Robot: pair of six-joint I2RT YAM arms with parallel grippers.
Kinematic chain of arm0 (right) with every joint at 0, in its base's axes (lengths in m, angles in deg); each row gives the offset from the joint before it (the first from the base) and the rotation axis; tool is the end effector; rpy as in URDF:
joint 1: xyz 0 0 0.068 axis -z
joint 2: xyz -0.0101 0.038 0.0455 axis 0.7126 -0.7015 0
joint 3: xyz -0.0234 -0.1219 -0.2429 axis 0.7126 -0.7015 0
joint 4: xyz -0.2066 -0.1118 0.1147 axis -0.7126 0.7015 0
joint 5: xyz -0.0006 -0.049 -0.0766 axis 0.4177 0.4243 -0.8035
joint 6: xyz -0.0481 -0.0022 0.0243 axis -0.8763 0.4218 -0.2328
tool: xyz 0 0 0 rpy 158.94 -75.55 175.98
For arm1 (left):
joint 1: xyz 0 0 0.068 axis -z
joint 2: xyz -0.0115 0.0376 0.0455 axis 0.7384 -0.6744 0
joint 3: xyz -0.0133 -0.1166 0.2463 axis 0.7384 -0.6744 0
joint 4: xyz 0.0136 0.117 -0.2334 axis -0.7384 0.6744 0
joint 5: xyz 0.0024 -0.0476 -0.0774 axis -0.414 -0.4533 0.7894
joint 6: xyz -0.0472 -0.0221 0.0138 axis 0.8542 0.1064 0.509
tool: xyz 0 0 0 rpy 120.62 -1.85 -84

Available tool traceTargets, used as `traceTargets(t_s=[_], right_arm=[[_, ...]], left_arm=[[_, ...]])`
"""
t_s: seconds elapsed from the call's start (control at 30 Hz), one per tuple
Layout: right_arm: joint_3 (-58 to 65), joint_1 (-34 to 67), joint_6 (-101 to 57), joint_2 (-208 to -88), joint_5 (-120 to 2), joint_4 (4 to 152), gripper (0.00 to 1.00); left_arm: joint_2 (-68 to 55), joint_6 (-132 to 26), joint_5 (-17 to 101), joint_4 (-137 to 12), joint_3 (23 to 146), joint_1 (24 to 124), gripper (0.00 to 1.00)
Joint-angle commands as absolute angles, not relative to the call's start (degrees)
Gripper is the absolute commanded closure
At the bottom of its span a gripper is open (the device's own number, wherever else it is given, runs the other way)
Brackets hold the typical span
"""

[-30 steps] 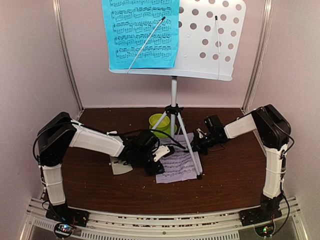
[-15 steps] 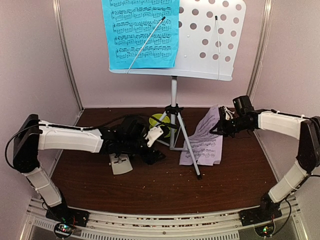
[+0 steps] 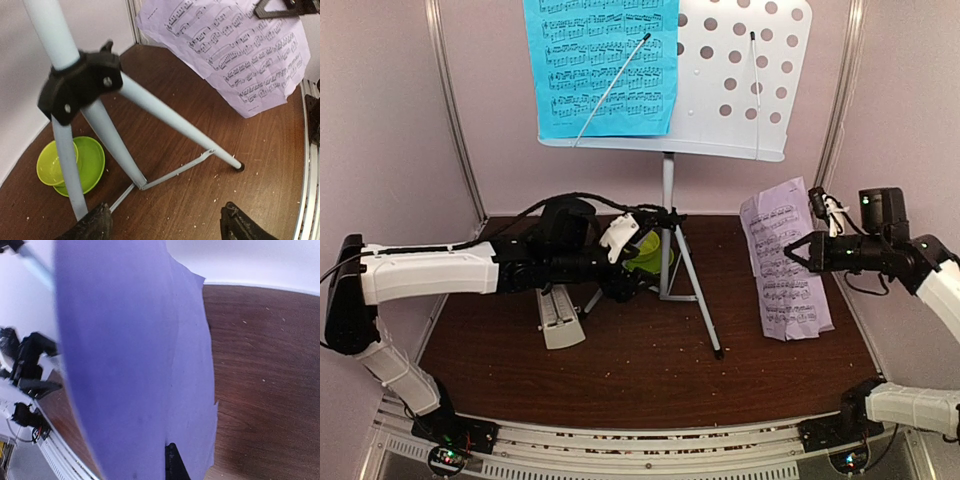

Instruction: Set up the instrument practice props

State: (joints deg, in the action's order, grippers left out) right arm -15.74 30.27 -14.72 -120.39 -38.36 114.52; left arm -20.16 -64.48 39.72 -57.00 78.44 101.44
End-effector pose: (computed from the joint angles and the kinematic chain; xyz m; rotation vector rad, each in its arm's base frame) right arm 0.1801 0.0664 0.3394 -0.3123 2.1797 0.8327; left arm 0.2108 -0.2945 0.2867 1.0137 1.8476 -0.6792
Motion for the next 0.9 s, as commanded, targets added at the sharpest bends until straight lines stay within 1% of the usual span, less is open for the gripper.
traceTargets(t_s=[0.0, 0.17, 0.23, 0.33, 0.47, 0.63, 0.87], right_arm=[[-19.48, 25.58, -18.77, -109.07, -28.85, 112.63, 1.00], [-21.18, 21.28, -18.30, -100.94, -22.40, 109.21, 1.00], [-19.82, 20.20, -18.24, -99.20, -20.83, 109.20, 1.00], [-16.76, 19.11, -17.92, -97.95, -19.60, 108.53, 1.00], [-12.67, 18.51, -16.27, -99.08, -19.32, 104.26, 1.00], [-7.94, 18.23, -13.38, -103.54, -18.97, 95.99, 1.00], [-2.31, 17.86, -11.60, -109.93, -18.60, 86.95, 1.00]], left_arm=[[-16.36, -66.71, 42.76, -60.19, 82.11, 102.22, 0.22], [-13.23, -69.12, 45.00, -59.09, 82.69, 103.43, 0.17], [-11.17, -69.92, 46.39, -59.13, 81.70, 103.72, 0.12], [-7.30, -70.63, 48.74, -58.47, 80.30, 104.08, 0.07], [-4.47, -70.42, 50.80, -56.84, 80.74, 104.81, 0.06], [-7.30, -70.63, 53.89, -53.09, 88.21, 106.10, 0.07], [-14.54, -66.67, 57.65, -52.44, 103.25, 106.48, 0.09]])
